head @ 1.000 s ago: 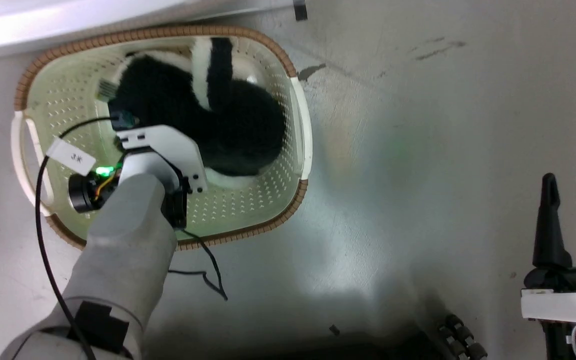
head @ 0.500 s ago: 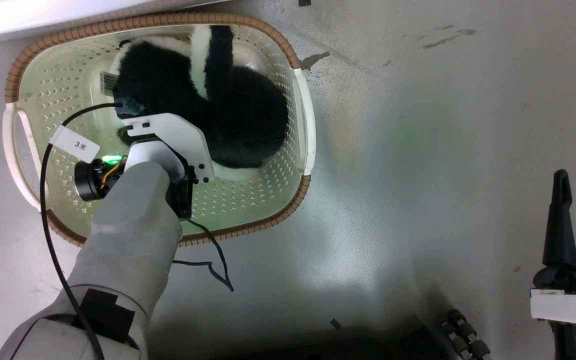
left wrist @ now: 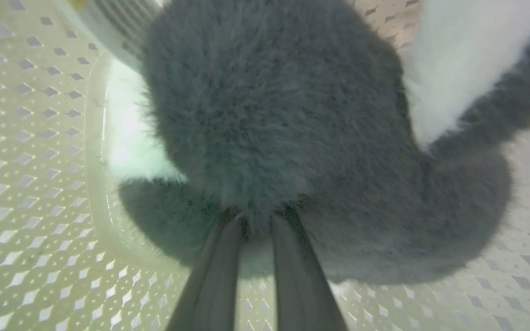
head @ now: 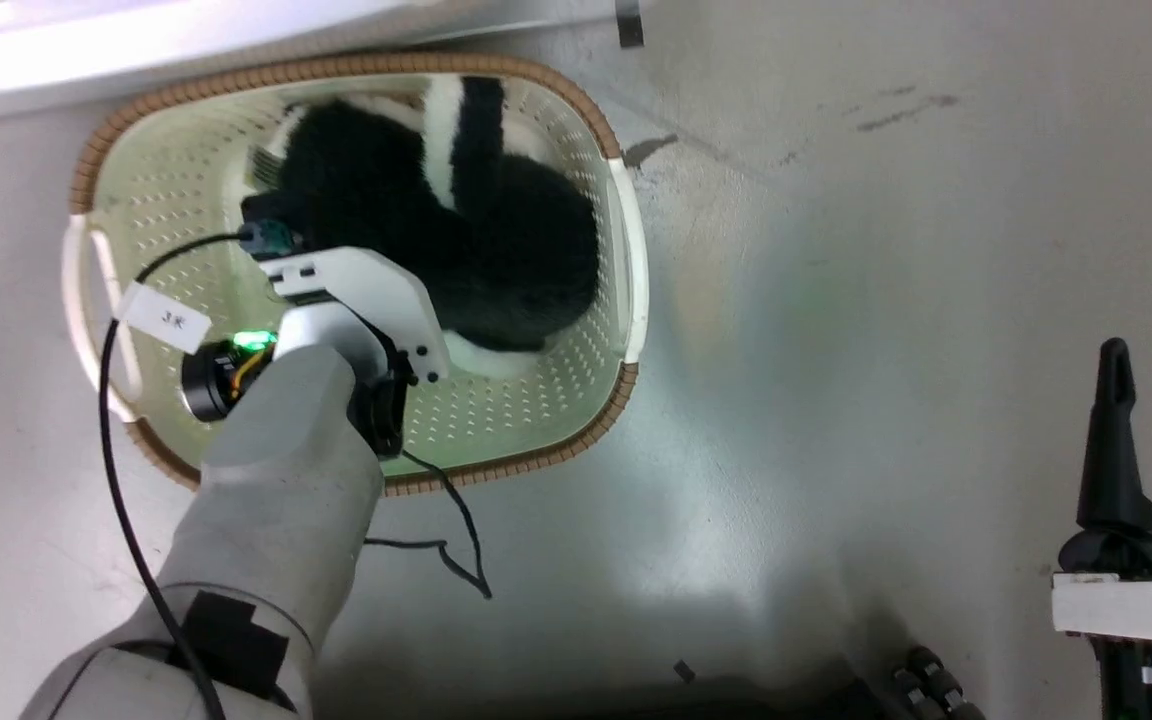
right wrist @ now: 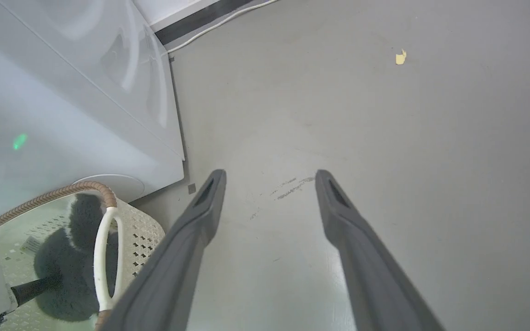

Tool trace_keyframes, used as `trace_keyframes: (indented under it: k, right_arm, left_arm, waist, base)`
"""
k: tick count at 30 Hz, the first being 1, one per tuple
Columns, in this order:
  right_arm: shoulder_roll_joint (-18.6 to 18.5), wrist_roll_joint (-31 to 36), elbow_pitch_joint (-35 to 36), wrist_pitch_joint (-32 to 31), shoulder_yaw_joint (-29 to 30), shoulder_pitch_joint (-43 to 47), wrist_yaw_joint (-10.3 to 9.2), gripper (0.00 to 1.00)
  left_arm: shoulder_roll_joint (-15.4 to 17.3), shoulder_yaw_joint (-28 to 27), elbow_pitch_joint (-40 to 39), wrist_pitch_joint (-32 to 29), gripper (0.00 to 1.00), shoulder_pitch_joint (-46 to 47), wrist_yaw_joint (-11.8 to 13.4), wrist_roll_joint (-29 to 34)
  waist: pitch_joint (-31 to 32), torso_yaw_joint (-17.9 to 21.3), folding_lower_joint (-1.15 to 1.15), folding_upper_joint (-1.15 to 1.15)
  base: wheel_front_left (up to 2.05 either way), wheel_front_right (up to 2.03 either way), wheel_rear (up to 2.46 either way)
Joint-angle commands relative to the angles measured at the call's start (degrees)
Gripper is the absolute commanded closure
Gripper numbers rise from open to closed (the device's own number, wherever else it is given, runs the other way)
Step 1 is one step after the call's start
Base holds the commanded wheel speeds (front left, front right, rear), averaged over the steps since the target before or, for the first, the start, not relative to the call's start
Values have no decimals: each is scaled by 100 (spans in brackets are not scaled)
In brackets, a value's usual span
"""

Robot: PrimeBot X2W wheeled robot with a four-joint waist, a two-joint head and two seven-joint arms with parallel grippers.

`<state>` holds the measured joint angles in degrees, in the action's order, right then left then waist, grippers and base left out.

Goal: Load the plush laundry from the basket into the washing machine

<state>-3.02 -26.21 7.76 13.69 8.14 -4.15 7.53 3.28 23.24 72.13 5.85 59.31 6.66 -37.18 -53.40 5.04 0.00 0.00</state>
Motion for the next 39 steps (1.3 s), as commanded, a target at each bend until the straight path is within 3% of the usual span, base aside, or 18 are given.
trace_keyframes:
  k: [1, 9, 27, 35, 39]
  right_arm:
    - [14, 44, -22, -28, -36, -152, -4, 0]
    - [14, 69, -143, -95, -160, -332, -4, 0]
    - [14, 188, -743, -159, -264, -54, -4, 0]
    - [14, 176, -1022, -200, -321, 291, -4, 0]
    - [14, 155, -1136, -195, -337, 469, -4, 0]
  left_arm:
    - [-29, 8, 23, 22, 100, -134, -67, -41]
    - [-38, 61, -18, 129, 100, -426, -297, -247]
    - [-40, 264, -425, 782, 100, -1699, -769, -684]
    - [0, 107, -1027, 907, 100, -2520, -746, -741]
    - [147, -167, -1865, 912, 100, -3023, -519, -600]
  waist:
    - [143, -50, 0, 0]
    - [605, -140, 0, 0]
    - [2613, -561, 0, 0]
    - [3497, -824, 0, 0]
    - [3878, -928, 0, 0]
  base:
    - [0, 0, 0]
    - [0, 0, 0]
    - [0, 0, 0]
    - [0, 0, 0]
    - [0, 0, 0]
